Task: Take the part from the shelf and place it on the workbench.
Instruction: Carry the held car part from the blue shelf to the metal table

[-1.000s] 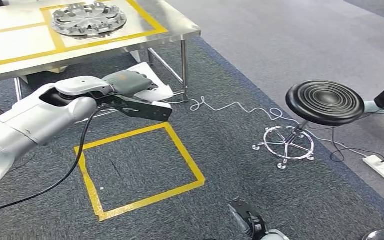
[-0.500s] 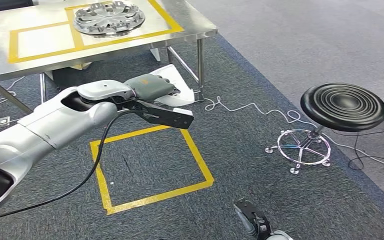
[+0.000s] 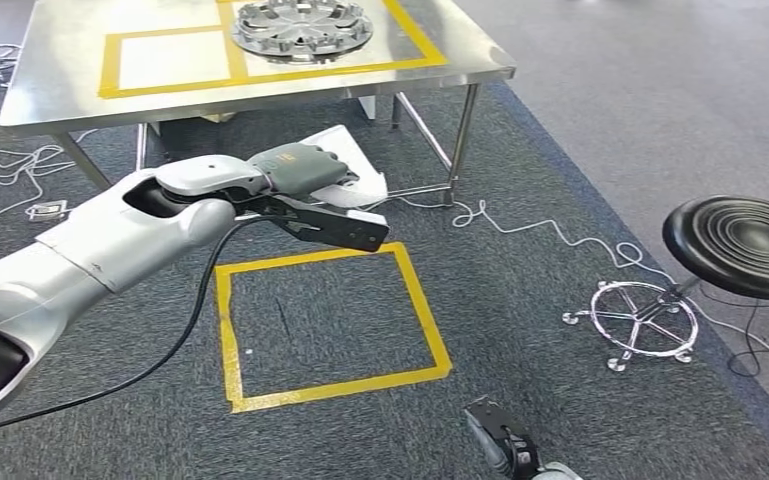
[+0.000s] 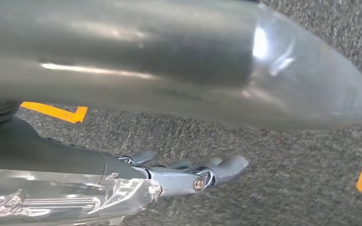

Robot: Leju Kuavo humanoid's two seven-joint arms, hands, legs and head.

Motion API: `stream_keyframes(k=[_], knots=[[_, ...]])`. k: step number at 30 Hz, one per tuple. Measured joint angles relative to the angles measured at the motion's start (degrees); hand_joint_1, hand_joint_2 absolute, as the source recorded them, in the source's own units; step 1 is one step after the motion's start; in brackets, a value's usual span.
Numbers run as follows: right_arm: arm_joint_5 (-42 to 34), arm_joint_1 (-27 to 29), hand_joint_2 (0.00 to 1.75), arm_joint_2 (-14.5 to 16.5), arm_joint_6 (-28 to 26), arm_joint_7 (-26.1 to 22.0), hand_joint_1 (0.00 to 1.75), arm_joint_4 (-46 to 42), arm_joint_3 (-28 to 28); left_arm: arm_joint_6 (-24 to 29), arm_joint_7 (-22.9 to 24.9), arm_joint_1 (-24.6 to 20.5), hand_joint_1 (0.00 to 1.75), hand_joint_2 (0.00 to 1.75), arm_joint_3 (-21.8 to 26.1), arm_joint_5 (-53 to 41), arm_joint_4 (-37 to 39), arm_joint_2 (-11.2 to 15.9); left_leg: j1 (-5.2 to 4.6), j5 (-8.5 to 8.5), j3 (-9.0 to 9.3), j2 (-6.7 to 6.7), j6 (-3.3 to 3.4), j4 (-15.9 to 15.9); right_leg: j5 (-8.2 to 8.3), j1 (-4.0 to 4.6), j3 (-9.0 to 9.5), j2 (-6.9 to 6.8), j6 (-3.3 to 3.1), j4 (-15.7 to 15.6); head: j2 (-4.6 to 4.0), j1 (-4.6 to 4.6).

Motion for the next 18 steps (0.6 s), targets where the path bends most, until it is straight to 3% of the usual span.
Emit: stream_keyframes(k=[1, 2, 4, 6, 8, 11, 13, 15, 16, 17, 18], knots=[[0.0, 0.0, 0.00, 0.0, 0.0, 0.1, 0.00, 0.0, 0.0, 0.0, 0.0, 0.1, 1.75, 1.75, 0.0, 0.0, 0.2, 0.0, -0.01, -0.01, 0.00, -0.44, 0.02, 0.0, -0.44, 0.00, -1.31, 0.15, 0.04, 2.3, 0.00, 0.02], [0.1, 0.0, 0.00, 0.0, 0.0, 0.1, 0.00, 0.0, 0.0, 0.1, 0.0, 0.2, 1.75, 1.75, 0.0, 0.1, 0.4, 0.1, 0.00, -0.01, 0.01, -0.89, 0.01, 0.1, 0.17, -0.01, -1.68, 0.22, 0.04, 2.5, 0.00, 0.01], [0.5, -0.1, 0.00, 0.0, 0.0, 0.3, 0.00, 0.0, 0.0, 0.4, -0.1, 0.3, 1.75, 1.75, 0.1, 0.2, 0.6, 0.3, 0.09, -0.07, 0.07, -1.77, -0.13, 0.1, 3.83, -0.18, 0.49, 0.55, 0.03, -2.8, 0.00, 0.02], [1.2, -0.3, 0.00, 0.1, 0.0, 0.6, 0.00, 0.0, 0.0, 1.1, -0.6, 0.4, 1.75, 1.75, 0.2, 0.4, 0.6, 0.9, 0.05, -0.16, -0.07, -2.55, -0.69, 0.4, 6.68, -0.53, 3.98, 2.03, 0.00, -9.8, 0.01, 0.00], [2.2, -0.6, 0.00, 0.4, 0.0, 1.2, 0.00, 0.0, 0.0, 1.8, -1.0, 0.9, 1.75, 1.75, 0.5, 0.7, 0.1, 2.3, 0.03, 0.05, -0.39, -3.00, -1.44, 0.4, 7.08, -0.59, 5.40, 3.18, -0.42, -12.7, 0.01, -0.03], [2.9, -0.8, 0.00, 0.7, -0.4, 1.5, 0.00, 0.0, 0.0, 2.1, -1.4, 2.3, 1.75, 1.75, 1.3, 0.9, -1.6, 5.2, 0.19, -0.20, -0.67, -2.60, -2.33, 0.6, 7.25, -0.52, 5.34, 2.84, -1.61, -12.9, 0.01, -0.16], [3.0, -0.9, 0.00, 0.8, -0.7, 1.4, 0.00, -0.1, 0.0, 2.1, -1.7, 2.9, 1.75, 1.75, 1.7, 0.7, -2.8, 6.7, 0.12, -2.74, -2.49, -1.16, -2.92, 4.5, 7.33, -0.61, 5.42, 2.22, -2.27, -13.1, 0.01, -0.38], [3.0, -0.8, 0.00, 0.9, -0.9, 1.3, 0.00, -0.2, 0.0, 2.1, -2.1, 3.6, 1.75, 1.75, 1.9, 0.5, -3.8, 7.7, 0.09, -6.19, -6.02, -0.20, -3.27, 11.9, 7.25, -0.53, 5.45, 1.40, -2.62, -13.2, 0.00, -0.49], [3.0, -0.7, 0.00, 0.9, -0.9, 1.3, 0.00, -0.2, 0.0, 2.1, -2.1, 4.1, 1.75, 1.75, 1.9, 0.5, -4.1, 8.1, 0.10, -7.07, -7.45, -0.09, -3.31, 14.8, 7.22, -0.52, 5.47, 0.98, -2.68, -13.1, 0.00, -0.50], [3.0, -0.7, 0.00, 0.9, -0.9, 1.3, 0.00, -0.2, 0.0, 2.1, -2.2, 4.6, 1.75, 1.75, 1.9, 0.4, -4.4, 8.5, 0.10, -6.93, -8.05, -0.04, -3.28, 16.0, 7.18, -0.51, 5.50, 0.61, -2.71, -13.1, 0.00, -0.51], [3.0, -0.7, 0.00, 0.9, -0.9, 1.2, 0.00, -0.2, 0.0, 2.1, -2.3, 5.0, 1.75, 1.75, 1.9, 0.4, -4.7, 8.8, 0.09, -5.76, -7.60, 0.00, -3.19, 15.0, 7.16, -0.51, 5.55, 0.31, -2.70, -13.1, 0.00, -0.51]])
